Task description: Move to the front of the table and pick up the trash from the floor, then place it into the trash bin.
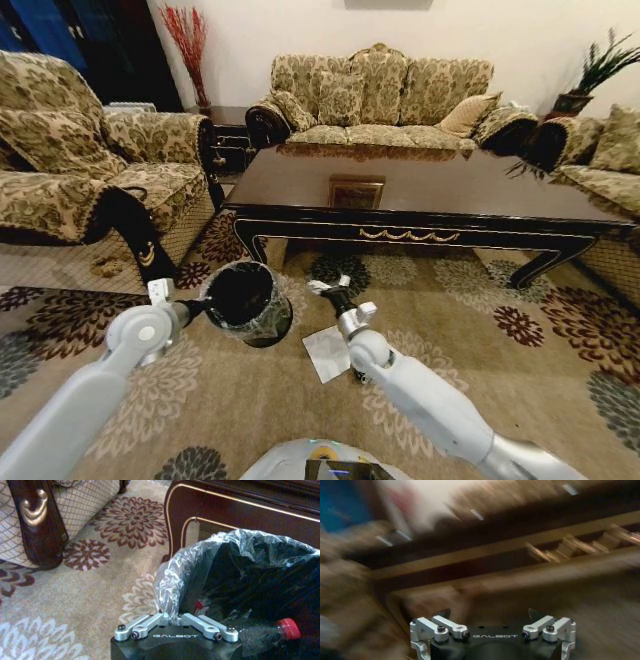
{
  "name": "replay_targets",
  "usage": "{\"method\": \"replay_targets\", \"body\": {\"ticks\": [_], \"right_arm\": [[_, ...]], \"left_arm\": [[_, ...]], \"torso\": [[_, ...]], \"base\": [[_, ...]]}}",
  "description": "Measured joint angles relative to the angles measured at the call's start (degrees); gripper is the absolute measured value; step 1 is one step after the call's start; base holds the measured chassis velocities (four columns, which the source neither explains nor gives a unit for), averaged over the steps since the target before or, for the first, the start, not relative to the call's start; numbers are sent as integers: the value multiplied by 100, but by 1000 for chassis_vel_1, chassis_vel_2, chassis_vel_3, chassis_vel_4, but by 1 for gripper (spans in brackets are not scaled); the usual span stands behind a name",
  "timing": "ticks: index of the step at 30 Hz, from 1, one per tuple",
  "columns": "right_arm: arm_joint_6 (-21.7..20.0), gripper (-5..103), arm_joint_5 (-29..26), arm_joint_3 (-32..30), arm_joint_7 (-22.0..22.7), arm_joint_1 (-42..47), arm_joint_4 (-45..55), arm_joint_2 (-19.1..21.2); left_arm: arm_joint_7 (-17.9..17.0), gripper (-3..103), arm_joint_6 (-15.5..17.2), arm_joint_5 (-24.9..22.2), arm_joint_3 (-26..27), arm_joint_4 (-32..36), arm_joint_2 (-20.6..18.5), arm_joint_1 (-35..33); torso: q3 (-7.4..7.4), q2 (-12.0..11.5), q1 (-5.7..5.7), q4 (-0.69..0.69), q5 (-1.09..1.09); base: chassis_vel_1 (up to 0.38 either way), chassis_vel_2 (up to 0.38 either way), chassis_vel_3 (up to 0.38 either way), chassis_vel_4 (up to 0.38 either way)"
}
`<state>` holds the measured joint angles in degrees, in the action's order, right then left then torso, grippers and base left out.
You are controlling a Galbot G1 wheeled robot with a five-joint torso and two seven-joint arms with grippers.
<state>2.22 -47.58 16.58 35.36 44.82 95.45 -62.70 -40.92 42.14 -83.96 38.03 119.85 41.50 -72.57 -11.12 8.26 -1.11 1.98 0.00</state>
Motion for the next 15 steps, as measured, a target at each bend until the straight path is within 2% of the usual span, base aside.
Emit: {"method": "replay_targets", "body": {"ticks": [1,2,3,4,6,8,10,11,15], "right_arm": [[-202,100,-138,-26,286,27,-17,-6],[-202,100,-138,-26,286,27,-17,-6],[-345,100,-221,-43,467,49,-29,-16],[-595,100,-348,-55,757,96,-45,-48],[-634,100,-369,-55,799,104,-47,-55],[-948,100,-580,-13,1194,141,-52,-159],[-1052,100,-654,10,1325,150,-58,-208],[-1283,100,-791,63,1593,168,-85,-337],[-1611,100,-962,151,1927,187,-160,-537]], "left_arm": [[2,1,0,-1,21,0,-2,-6],[2,1,0,-1,21,0,-2,-6],[2,1,0,-1,34,2,-4,-12],[3,1,0,-1,67,11,-9,-26],[3,1,0,-1,75,14,-10,-30],[4,1,0,-2,126,40,-19,-54],[4,1,0,-5,147,58,-21,-67],[4,1,0,-10,192,95,-26,-103],[4,1,0,-15,254,158,-27,-168]], "torso": [[0,0,0,0,0],[0,0,0,0,0],[0,0,-1,0,0],[0,0,-1,0,-1],[0,0,-1,1,0],[0,0,-1,0,-1],[0,0,-1,0,-1],[0,0,-1,1,-1],[0,0,-1,1,-1]], "base": [[0,0,0,0],[0,0,0,0],[0,0,0,0],[0,0,0,0],[0,0,0,0],[0,0,0,0],[0,0,0,0],[0,0,0,0],[0,0,0,0]]}}
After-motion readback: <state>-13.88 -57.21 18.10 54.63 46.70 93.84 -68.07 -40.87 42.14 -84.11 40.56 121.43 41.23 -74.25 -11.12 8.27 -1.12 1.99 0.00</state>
